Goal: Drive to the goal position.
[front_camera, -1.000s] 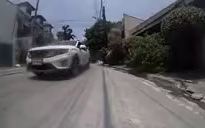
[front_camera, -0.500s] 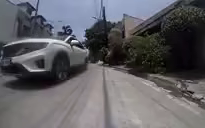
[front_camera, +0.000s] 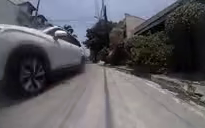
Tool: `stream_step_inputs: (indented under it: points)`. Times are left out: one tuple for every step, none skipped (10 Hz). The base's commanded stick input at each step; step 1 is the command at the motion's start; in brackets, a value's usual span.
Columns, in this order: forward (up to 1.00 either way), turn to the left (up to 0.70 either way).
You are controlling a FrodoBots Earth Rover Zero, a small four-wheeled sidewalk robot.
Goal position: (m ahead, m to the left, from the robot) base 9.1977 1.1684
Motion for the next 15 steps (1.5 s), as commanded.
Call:
stream_step_inputs:
  points:
    - [0.70, 0.00]
    - [0.70, 0.00]
    - [0.70, 0.00]
    - [0.70, 0.00]
    - [0.70, -0.29]
    - [0.70, -0.35]
    - [0.70, -0.35]
    - [0.70, -0.34]
    - [0.70, -0.08]
    - [0.70, 0.00]
    - [0.70, 0.00]
    - [0.70, 0.00]
    - [0.70, 0.00]
    - [0.70, 0.00]
    - [0.70, 0.00]
